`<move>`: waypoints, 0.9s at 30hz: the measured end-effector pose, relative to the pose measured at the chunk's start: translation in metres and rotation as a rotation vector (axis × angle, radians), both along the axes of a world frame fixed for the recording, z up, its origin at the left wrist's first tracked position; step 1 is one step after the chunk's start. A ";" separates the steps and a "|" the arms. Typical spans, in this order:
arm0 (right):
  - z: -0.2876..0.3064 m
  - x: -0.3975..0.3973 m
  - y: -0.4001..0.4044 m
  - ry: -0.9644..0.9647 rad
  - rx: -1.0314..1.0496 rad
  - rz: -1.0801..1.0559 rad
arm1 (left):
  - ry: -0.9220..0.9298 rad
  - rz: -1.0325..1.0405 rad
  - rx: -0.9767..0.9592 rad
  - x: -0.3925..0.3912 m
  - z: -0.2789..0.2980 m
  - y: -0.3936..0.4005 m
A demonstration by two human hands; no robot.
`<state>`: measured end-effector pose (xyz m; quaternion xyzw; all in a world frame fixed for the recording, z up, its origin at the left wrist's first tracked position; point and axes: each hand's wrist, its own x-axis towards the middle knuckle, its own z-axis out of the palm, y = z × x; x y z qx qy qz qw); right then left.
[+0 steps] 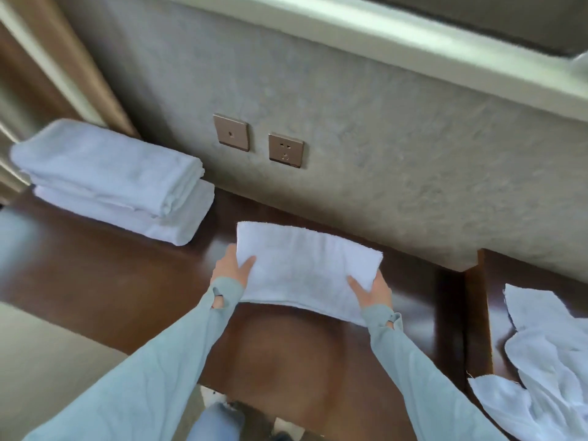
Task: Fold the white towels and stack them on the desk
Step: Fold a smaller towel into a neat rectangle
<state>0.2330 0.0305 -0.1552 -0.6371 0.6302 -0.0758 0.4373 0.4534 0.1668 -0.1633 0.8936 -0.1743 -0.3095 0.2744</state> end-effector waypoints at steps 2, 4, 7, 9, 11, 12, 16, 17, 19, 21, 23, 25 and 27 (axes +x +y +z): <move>0.024 0.028 -0.001 -0.081 -0.016 -0.001 | -0.053 0.088 -0.100 0.032 0.025 0.013; 0.043 0.058 0.003 -0.180 -0.014 0.029 | -0.106 0.144 -0.166 0.067 0.044 0.029; 0.061 0.118 0.019 -0.293 0.004 0.100 | -0.204 0.142 -0.207 0.131 0.068 0.055; 0.070 0.167 0.031 -0.331 -0.023 0.116 | -0.288 0.127 -0.197 0.179 0.082 0.072; 0.077 0.219 0.042 -0.360 -0.046 0.100 | -0.375 0.129 -0.212 0.233 0.096 0.083; 0.081 0.245 0.048 -0.382 -0.062 0.087 | -0.402 0.138 -0.225 0.263 0.105 0.087; 0.089 0.344 0.074 -0.425 -0.085 0.069 | -0.424 0.174 -0.287 0.374 0.131 0.100; 0.090 0.366 0.079 -0.431 -0.088 0.057 | -0.436 0.144 -0.295 0.400 0.132 0.100; 0.090 0.406 0.085 -0.437 -0.095 0.041 | -0.448 0.091 -0.293 0.447 0.129 0.099; 0.085 0.438 0.086 -0.408 -0.101 0.033 | -0.426 0.054 -0.276 0.481 0.119 0.095; 0.075 0.459 0.084 -0.331 -0.074 0.027 | -0.399 0.017 -0.224 0.506 0.099 0.092; 0.060 0.469 0.084 -0.199 -0.020 0.043 | -0.340 -0.026 -0.053 0.521 0.069 0.096; 0.049 0.470 0.088 -0.099 0.026 0.077 | -0.256 -0.071 0.118 0.527 0.041 0.103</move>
